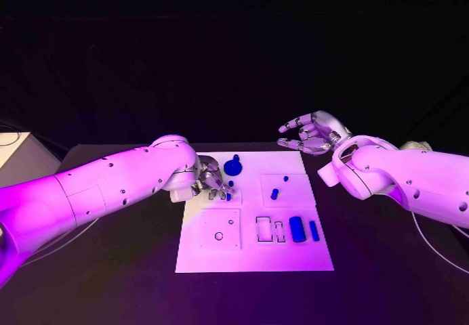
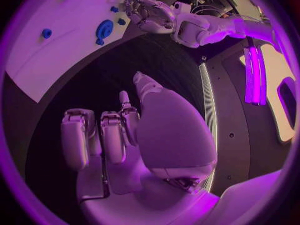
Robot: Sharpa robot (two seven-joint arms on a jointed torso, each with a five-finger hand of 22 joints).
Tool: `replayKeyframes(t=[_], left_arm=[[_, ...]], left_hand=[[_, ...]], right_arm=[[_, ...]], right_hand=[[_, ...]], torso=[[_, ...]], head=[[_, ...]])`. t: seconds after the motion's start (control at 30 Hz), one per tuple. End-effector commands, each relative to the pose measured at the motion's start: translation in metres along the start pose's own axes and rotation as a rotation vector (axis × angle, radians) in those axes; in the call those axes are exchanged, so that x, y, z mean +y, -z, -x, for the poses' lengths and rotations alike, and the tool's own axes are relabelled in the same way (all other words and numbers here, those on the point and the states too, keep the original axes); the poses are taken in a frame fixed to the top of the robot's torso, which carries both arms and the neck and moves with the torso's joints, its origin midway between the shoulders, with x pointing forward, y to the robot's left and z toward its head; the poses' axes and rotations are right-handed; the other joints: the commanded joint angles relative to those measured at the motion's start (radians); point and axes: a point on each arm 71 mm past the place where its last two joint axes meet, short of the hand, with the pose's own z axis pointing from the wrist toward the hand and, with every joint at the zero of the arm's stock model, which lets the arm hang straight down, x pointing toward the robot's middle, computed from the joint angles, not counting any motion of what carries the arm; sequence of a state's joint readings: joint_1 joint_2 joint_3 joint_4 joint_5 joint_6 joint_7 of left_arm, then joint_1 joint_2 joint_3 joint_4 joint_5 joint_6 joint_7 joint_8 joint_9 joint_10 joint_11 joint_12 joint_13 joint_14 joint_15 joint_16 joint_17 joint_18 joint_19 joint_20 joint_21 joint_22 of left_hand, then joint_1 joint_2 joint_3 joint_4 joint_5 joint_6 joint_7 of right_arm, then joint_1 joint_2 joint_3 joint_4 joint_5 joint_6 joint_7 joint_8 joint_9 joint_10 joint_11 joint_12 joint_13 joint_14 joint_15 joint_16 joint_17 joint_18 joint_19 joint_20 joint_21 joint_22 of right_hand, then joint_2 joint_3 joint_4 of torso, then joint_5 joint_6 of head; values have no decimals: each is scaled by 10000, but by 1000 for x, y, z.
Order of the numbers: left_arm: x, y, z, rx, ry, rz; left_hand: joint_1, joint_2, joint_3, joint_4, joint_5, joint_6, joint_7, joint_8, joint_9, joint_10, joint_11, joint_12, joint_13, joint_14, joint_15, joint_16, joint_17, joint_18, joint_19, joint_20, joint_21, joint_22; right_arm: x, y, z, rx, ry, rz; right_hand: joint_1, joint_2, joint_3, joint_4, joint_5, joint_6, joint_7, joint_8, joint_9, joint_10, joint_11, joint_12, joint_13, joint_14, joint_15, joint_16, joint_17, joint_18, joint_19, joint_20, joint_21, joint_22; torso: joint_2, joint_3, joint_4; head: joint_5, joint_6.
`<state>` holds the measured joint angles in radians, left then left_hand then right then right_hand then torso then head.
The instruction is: Assemble the parts on the task board
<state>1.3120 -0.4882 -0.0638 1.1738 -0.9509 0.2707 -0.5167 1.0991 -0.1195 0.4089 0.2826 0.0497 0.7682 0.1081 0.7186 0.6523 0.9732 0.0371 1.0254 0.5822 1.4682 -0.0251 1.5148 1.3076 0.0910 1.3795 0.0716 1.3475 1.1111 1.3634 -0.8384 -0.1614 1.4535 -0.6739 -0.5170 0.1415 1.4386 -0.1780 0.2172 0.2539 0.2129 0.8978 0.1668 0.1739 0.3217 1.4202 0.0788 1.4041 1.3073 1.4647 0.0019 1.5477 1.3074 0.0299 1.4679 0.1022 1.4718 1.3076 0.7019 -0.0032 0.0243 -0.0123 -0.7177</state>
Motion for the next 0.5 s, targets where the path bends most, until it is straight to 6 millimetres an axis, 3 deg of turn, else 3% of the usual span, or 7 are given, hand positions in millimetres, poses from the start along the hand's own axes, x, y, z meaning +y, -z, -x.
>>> replayKeyframes(t=[0.03,0.13,0.5], left_arm=[[-1,0,-1,213,-101,-21],[-1,-1,-1,228,-75,-24],[-4,-1,-3,368,107,-168]], left_hand=[[176,-6,125,4,0,-55,-22,41,38,-34,-42,60,8,764,-81,63,1936,-39,91,6,52,27],[295,18,223,-15,0,-67,-30,43,72,-43,-49,66,4,765,-87,64,1939,-39,89,2,56,32],[868,145,924,-190,2,-80,-88,41,208,-72,-104,67,-34,765,-129,66,1947,-43,87,-25,79,74]], right_arm=[[1,0,-1,131,52,52],[1,0,-1,143,51,49],[1,-1,-2,211,55,37]], right_hand=[[-115,24,-13,56,-12,-81,-3,46,-15,-28,21,-44,1163,929,17,-24,2120,-15,572,20,-42,1793],[-115,24,-13,56,-12,-81,-3,46,-15,-28,21,-44,1163,929,17,-24,2120,-15,572,20,-42,1793],[-114,27,-1,58,-24,-82,-3,49,-15,-25,20,-41,1165,929,17,-23,2121,-14,571,20,-44,1792]], torso=[[-3,6,1],[6,9,1],[4,18,0]], head=[[-1,-16],[-4,-48],[9,8]])
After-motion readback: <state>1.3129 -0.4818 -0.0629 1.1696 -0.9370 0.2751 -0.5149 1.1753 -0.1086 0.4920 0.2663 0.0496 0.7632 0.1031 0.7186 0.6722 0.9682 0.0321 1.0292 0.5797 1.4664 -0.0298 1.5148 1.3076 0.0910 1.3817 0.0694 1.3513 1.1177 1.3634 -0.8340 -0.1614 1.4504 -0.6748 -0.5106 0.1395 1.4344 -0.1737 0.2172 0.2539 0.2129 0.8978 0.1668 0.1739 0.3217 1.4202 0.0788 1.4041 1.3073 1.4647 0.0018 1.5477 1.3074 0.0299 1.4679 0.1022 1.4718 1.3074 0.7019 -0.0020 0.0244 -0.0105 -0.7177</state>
